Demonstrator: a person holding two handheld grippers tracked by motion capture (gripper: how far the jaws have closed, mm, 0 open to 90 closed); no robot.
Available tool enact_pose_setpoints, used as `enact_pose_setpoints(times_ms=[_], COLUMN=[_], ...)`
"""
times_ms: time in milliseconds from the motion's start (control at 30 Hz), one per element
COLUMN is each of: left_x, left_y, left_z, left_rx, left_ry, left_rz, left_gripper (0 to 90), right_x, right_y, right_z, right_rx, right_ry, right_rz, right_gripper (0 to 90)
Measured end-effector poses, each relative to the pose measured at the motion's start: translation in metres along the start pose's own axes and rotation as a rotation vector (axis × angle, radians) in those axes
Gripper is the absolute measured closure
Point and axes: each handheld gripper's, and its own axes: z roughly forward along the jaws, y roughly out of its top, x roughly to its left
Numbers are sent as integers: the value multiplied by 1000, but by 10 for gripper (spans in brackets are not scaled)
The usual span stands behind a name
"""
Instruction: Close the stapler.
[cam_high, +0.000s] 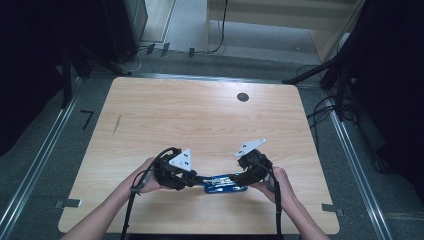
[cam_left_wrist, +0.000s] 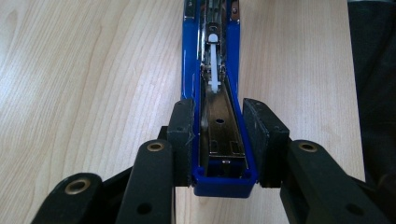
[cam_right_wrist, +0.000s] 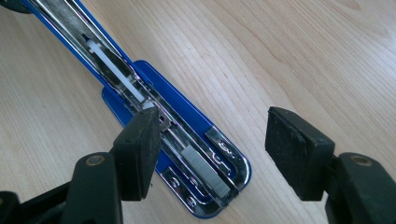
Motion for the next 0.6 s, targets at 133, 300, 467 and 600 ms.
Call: enact_pose_setpoints(times_ms=[133, 300, 467, 600], left_x=[0, 0, 0, -1], left_y=[0, 2, 4, 5], left_z=[-1, -1, -2, -2], left_rx=[3, -2, -25, -26], left_ry=[5, 5, 2, 5], left_rz=[5, 7, 5, 9], left_gripper=[662, 662, 663, 662], right_x=[2, 5, 8, 11], right_y=[3, 4, 4, 4], right_z=[1, 1, -1, -2], right_rx=[-4, -9, -22, -30], right_ry=[4, 17, 31, 59], right_rz=[-2, -11, -13, -22], right_gripper=[379, 444, 559, 663])
